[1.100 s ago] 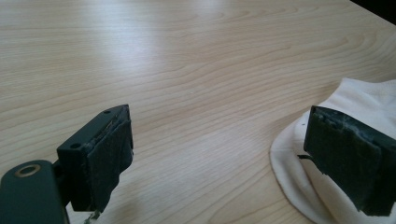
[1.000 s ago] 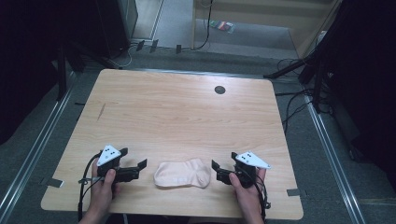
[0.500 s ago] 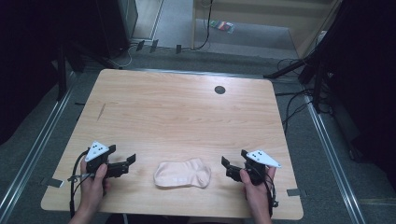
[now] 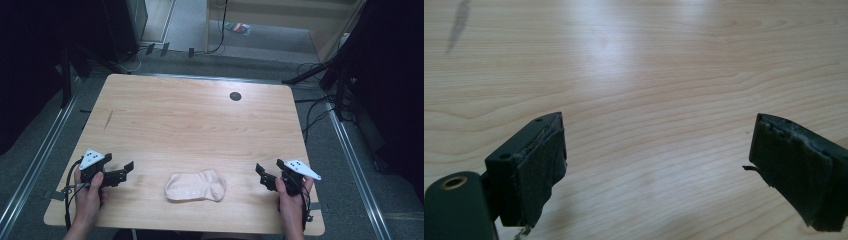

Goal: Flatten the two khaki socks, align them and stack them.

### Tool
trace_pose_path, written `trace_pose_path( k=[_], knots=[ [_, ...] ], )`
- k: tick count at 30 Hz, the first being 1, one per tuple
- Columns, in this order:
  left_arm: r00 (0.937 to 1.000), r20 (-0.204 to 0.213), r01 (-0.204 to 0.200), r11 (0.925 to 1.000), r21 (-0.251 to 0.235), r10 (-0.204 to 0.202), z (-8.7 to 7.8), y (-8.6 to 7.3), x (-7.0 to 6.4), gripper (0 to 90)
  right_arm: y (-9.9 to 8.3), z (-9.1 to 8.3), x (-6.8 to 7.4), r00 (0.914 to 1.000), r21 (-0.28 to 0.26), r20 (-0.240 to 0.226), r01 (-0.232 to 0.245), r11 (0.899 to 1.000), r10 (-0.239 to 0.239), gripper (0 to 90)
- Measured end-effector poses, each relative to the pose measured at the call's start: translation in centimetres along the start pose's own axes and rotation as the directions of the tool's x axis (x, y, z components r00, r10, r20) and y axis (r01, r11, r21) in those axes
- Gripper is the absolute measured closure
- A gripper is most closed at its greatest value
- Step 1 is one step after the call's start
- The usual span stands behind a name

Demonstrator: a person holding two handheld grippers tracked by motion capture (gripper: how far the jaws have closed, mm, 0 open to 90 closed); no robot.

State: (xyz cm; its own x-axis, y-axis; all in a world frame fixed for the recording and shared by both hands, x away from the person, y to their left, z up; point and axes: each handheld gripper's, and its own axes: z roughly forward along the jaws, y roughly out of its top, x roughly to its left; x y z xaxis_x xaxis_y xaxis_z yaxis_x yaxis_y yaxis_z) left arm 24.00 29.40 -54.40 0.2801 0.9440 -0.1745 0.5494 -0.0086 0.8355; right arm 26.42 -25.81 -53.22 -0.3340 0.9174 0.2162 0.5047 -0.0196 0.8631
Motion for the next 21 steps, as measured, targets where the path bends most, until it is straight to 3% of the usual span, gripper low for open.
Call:
trace_pose_path(
  k=[4,15,21],
  knots=[
    [0.9994,-0.026,0.025,0.9997,-0.002,-0.025,-0.3,0.0,1.4,8.6,-0.1,-0.6,-1.5,0.9989,-0.008,0.045,0.016,1.0,-0.016,13.8],
    [0.9918,-0.123,0.032,0.9993,-0.017,-0.034,-1.4,-0.2,5.2,8.6,-0.4,-1.8,-4.4,0.9947,-0.019,0.094,-0.039,0.999,0.04,13.8],
    [0.9875,-0.152,0.034,0.9982,-0.049,-0.041,-2.6,-0.4,6.9,8.6,-0.8,-2.6,-5.8,0.9899,-0.025,0.127,-0.06,0.998,0.062,14.0]
  ],
)
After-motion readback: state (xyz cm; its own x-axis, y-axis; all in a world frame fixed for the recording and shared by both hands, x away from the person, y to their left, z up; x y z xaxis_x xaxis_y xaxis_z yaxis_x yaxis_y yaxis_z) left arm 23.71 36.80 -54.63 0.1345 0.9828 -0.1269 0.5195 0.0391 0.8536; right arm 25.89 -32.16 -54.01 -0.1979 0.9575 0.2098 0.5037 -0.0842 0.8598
